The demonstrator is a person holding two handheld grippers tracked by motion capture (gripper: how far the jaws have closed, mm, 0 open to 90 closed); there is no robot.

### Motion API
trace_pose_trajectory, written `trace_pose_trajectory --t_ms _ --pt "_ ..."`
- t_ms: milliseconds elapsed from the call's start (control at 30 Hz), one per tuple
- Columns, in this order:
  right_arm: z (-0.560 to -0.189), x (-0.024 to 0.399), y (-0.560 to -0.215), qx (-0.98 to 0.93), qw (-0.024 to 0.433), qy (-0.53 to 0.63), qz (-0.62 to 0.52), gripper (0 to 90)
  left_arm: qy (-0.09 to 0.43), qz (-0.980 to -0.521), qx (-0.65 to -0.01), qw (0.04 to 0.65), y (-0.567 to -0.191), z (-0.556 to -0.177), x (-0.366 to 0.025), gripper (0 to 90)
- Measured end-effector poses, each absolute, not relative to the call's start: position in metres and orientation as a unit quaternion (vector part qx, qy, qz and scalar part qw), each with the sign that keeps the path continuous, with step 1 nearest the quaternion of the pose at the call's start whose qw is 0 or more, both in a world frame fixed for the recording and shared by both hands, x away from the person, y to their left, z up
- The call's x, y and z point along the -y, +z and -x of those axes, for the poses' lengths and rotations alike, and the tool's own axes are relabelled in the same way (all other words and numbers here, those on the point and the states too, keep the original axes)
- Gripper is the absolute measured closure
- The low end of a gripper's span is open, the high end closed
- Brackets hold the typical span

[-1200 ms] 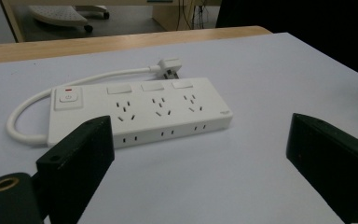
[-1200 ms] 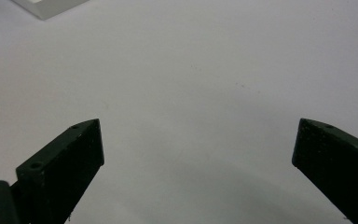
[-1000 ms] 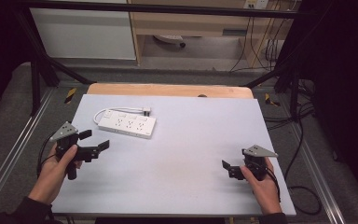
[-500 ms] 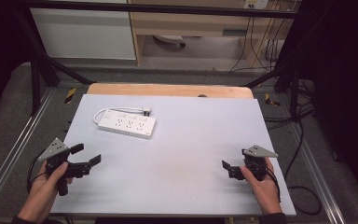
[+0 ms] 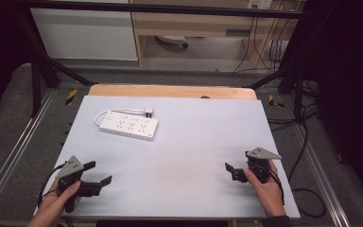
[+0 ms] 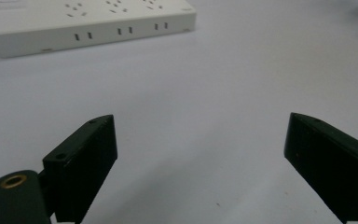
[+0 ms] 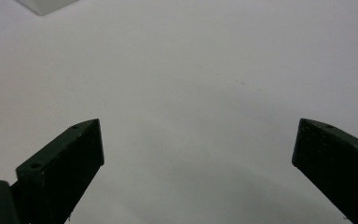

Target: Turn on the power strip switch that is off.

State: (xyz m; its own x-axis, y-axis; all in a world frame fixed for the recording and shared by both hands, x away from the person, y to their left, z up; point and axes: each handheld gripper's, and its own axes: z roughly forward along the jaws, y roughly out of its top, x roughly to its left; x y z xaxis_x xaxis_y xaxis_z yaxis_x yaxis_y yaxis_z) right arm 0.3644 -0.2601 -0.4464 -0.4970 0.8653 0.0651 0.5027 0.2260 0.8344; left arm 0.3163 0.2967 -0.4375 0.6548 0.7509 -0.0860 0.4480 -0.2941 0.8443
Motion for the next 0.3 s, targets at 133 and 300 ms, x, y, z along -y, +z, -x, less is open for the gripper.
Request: trace_pose_trajectory --t_ms 133,300 --pt "-0.365 0.259 -0.448 -0.758 0.215 0.419 -0.452 2.5 0.165 -0.813 -0.348 0.436 -0.44 -0.312 -0.283 9.2" --pt "-0.367 0.256 -0.455 -0.77 0.227 0.375 -0.464 2.3 0.157 -0.814 -0.36 0.428 -0.443 -0.317 -0.28 9.1"
